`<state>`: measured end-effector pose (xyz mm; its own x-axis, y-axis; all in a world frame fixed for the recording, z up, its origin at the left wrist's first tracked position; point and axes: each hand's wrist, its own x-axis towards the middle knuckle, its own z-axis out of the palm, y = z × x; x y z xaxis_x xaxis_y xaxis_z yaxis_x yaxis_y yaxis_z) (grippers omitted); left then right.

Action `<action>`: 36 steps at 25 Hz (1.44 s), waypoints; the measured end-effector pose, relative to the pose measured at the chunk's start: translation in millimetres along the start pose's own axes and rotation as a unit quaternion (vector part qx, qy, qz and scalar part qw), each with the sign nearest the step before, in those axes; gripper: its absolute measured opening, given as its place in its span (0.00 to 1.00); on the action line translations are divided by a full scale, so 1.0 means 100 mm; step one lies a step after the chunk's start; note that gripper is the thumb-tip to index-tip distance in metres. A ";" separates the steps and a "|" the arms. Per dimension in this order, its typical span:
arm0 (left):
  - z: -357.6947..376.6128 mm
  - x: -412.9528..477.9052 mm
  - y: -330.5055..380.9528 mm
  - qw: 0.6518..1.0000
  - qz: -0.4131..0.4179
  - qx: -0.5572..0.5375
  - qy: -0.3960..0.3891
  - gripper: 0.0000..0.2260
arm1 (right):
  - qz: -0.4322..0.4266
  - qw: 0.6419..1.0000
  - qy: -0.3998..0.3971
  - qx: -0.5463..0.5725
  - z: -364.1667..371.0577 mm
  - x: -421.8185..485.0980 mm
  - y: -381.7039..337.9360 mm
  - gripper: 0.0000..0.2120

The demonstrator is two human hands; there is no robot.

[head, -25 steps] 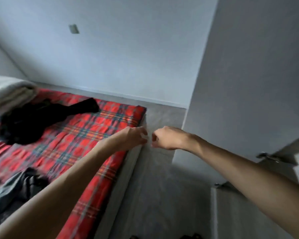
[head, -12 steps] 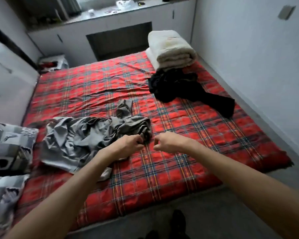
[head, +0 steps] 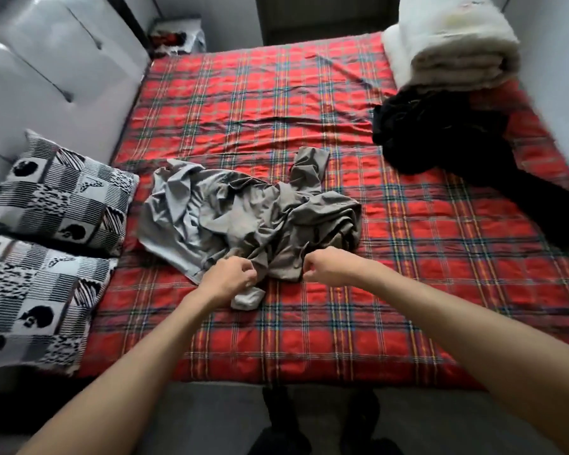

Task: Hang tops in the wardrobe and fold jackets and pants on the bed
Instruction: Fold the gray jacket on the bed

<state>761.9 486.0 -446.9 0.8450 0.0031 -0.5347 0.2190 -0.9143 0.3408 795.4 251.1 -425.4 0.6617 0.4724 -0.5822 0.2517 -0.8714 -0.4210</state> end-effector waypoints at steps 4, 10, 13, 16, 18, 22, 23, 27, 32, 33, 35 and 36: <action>0.38 1.10 -0.66 0.998 0.019 0.040 -0.037 0.12 | 0.071 0.997 0.003 0.042 0.40 0.77 0.11 0.14; 1.17 2.54 -1.16 0.991 0.009 0.083 -0.103 0.21 | 0.136 0.984 0.003 0.112 1.20 1.51 0.33 0.11; 1.28 2.73 -1.15 0.997 0.013 -0.018 -0.073 0.21 | 0.157 0.977 -0.010 0.145 1.33 1.46 0.37 0.11; 1.04 2.64 -1.08 0.980 -0.046 -0.188 0.049 0.13 | 0.162 0.973 0.000 0.165 1.20 1.36 0.32 0.12; 0.66 2.51 -0.99 0.960 -0.065 -0.254 0.097 0.09 | 0.151 0.972 0.038 0.175 0.98 1.30 0.23 0.11; -0.31 2.08 -0.72 0.938 -0.005 -0.319 0.132 0.08 | 0.100 0.963 0.141 0.208 0.38 1.10 -0.06 0.10; -0.62 1.87 -0.60 0.929 0.034 -0.345 0.133 0.08 | 0.081 0.961 0.162 0.209 0.19 0.99 -0.15 0.09; -1.67 0.96 0.01 0.879 0.153 -0.436 0.119 0.10 | 0.020 0.960 0.201 0.193 -0.39 0.57 -0.30 0.20; -2.64 -0.20 1.03 0.830 0.244 -0.464 0.192 0.11 | -0.093 0.956 0.225 0.165 -1.03 0.15 -0.34 0.54; -2.76 -0.41 1.27 0.815 0.257 -0.473 0.213 0.12 | -0.114 0.954 0.222 0.163 -1.15 0.04 -0.38 0.58; -2.95 -0.75 1.72 0.787 0.266 -0.495 0.256 0.12 | -0.157 0.945 0.222 0.184 -1.36 -0.19 -0.51 0.64; -3.01 -0.89 1.92 0.773 0.263 -0.508 0.273 0.12 | -0.186 0.930 0.230 0.218 -1.44 -0.26 -0.57 0.63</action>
<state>876.0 432.7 -101.1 0.9668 0.1628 0.1969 -0.1898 -0.0579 0.9801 865.3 268.8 -286.0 0.8432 0.5372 -0.0227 0.2803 -0.4752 -0.8340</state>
